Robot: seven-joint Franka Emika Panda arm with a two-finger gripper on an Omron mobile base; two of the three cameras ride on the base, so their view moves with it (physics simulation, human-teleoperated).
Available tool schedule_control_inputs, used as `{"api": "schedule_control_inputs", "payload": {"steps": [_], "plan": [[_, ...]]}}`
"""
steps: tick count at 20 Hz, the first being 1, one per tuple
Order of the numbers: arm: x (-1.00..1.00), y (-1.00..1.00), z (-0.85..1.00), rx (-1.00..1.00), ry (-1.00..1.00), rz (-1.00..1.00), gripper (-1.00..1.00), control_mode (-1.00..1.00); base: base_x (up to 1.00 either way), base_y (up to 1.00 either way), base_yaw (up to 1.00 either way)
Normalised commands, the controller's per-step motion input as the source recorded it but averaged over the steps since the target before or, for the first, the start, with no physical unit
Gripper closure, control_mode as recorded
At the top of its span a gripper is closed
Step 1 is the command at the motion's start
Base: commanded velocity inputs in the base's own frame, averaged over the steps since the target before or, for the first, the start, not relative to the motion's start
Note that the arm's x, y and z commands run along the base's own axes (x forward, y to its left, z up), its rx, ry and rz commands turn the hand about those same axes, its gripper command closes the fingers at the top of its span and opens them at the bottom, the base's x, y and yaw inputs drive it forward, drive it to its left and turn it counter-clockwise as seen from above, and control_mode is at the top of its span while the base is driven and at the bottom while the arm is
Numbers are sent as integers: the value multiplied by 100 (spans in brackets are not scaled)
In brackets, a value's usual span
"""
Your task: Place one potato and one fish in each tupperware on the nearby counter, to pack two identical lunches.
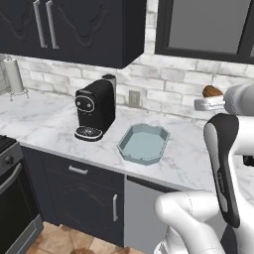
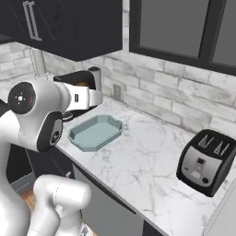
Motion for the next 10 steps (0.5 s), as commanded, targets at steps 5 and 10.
{"api": "schedule_control_inputs", "payload": {"steps": [5, 10], "plan": [[59, 18, -12, 0, 4, -5, 100, -100, 0, 0, 0], [48, 34, -50, 0, 16, 0, 100, -100, 0, 0, 0]]}}
